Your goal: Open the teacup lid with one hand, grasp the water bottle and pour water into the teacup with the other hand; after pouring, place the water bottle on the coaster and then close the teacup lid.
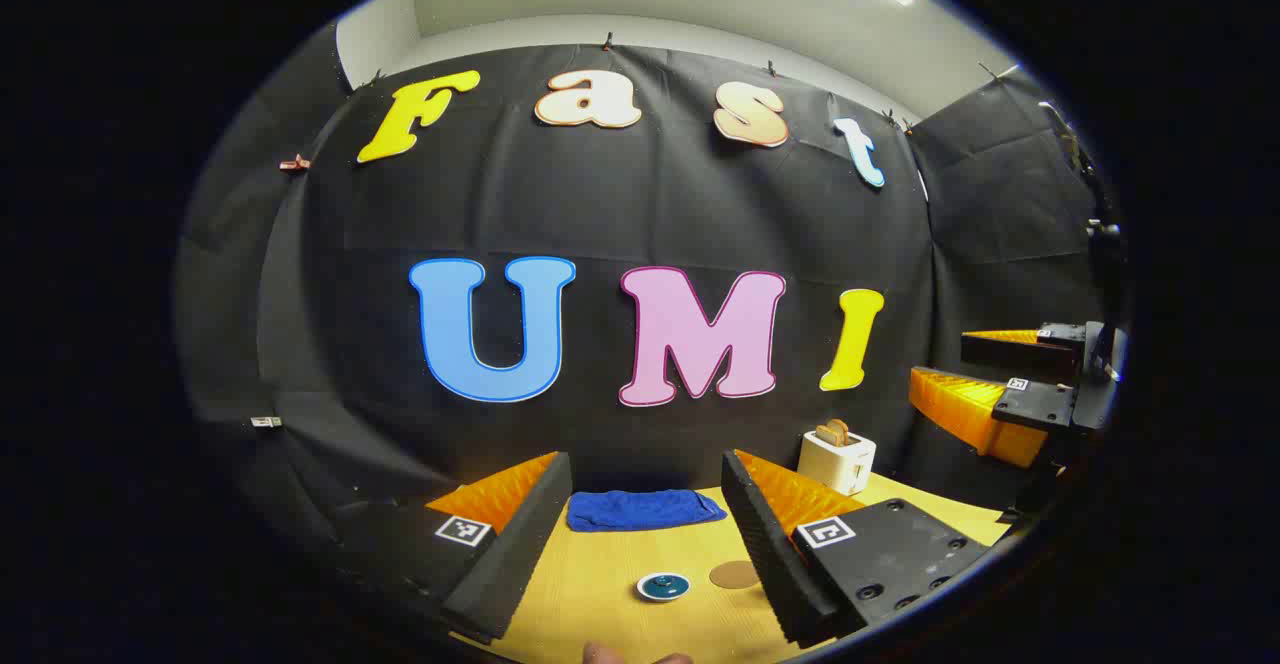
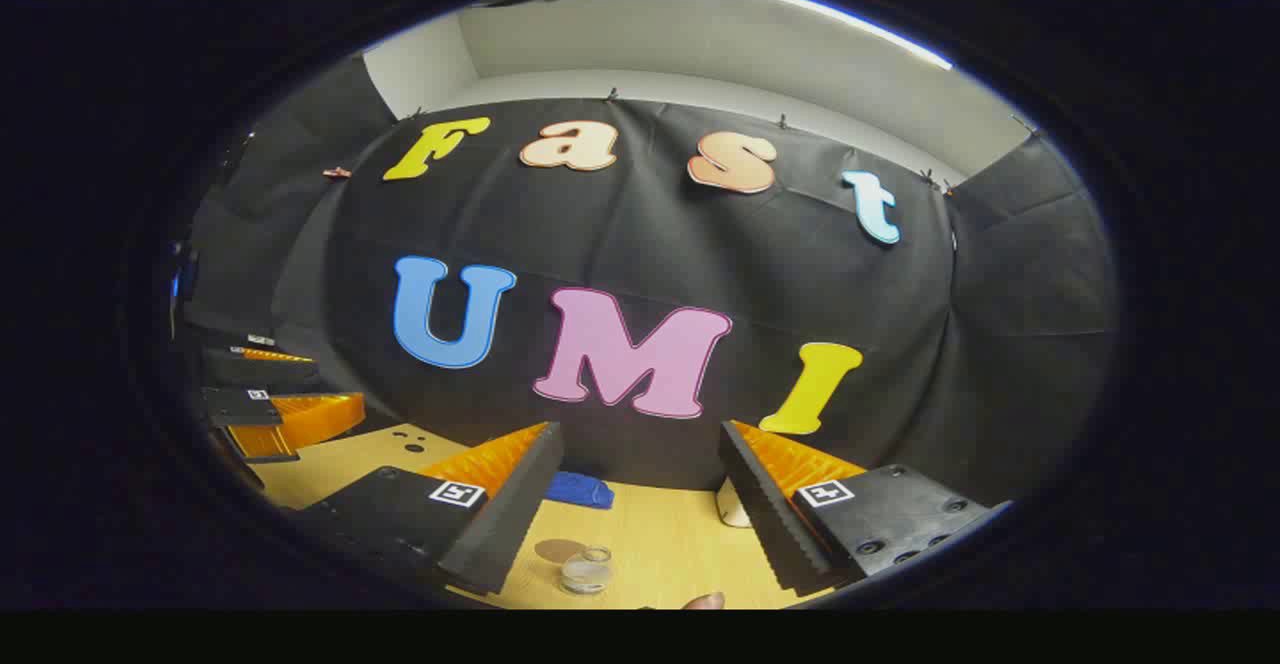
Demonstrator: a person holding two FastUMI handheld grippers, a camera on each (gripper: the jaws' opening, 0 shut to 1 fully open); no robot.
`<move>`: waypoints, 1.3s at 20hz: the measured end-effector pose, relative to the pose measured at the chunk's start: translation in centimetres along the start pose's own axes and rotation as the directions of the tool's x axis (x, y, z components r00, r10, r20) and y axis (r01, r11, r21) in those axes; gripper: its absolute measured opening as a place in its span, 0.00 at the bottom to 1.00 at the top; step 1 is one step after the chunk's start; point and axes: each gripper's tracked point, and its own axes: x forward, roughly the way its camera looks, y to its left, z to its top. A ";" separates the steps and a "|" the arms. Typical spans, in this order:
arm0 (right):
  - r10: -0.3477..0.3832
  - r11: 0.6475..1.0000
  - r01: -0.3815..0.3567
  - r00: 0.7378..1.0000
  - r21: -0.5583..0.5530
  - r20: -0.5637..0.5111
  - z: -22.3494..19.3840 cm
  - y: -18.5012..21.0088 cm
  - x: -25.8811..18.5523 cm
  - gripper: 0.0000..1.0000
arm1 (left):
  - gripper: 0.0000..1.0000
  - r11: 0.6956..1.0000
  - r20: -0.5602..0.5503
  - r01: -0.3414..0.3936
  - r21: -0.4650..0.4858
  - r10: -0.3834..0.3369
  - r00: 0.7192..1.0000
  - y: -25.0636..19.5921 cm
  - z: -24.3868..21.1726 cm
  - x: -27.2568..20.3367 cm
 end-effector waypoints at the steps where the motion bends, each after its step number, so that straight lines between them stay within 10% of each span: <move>1: 0.003 1.000 -0.003 1.000 0.000 -0.001 -0.1 0.1 0.0 0.98 | 0.95 1.000 -0.001 0.001 0.005 -0.001 1.000 0.0 -0.1 0.0; 26: 0.047 0.997 -0.044 0.997 0.058 -0.064 -3.9 1.4 -0.1 0.97 | 0.95 0.999 -0.104 0.051 0.012 -0.049 0.993 -1.7 -4.4 -0.1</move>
